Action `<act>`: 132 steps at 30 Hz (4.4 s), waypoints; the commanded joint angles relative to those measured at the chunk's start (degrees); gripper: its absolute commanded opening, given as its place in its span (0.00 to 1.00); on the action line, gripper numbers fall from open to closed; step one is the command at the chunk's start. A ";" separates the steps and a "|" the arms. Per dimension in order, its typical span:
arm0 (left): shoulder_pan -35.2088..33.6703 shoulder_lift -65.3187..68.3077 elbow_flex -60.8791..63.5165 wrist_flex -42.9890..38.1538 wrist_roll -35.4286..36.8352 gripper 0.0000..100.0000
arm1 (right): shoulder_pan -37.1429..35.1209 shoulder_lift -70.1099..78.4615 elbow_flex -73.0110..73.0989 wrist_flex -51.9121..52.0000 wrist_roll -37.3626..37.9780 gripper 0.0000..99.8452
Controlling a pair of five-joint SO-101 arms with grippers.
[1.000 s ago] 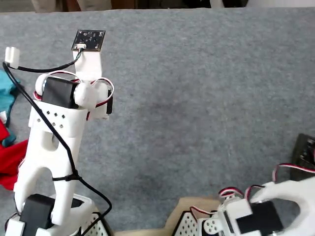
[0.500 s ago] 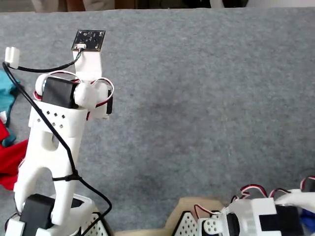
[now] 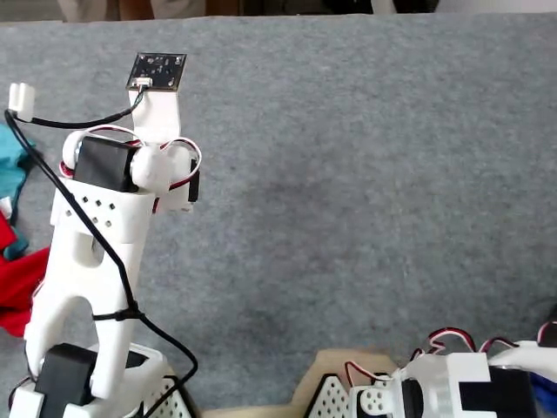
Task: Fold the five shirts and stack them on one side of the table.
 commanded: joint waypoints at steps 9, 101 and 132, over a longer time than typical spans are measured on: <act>0.09 -1.98 -0.09 0.35 -0.26 0.02 | 0.57 -6.37 -13.41 32.79 8.09 0.40; 16.35 13.14 -10.81 -6.77 -2.55 0.11 | -66.15 -13.93 -5.85 48.09 -88.26 0.01; -71.38 13.05 13.27 -1.32 -11.08 0.27 | -132.35 18.86 -43.47 36.66 -100.57 0.33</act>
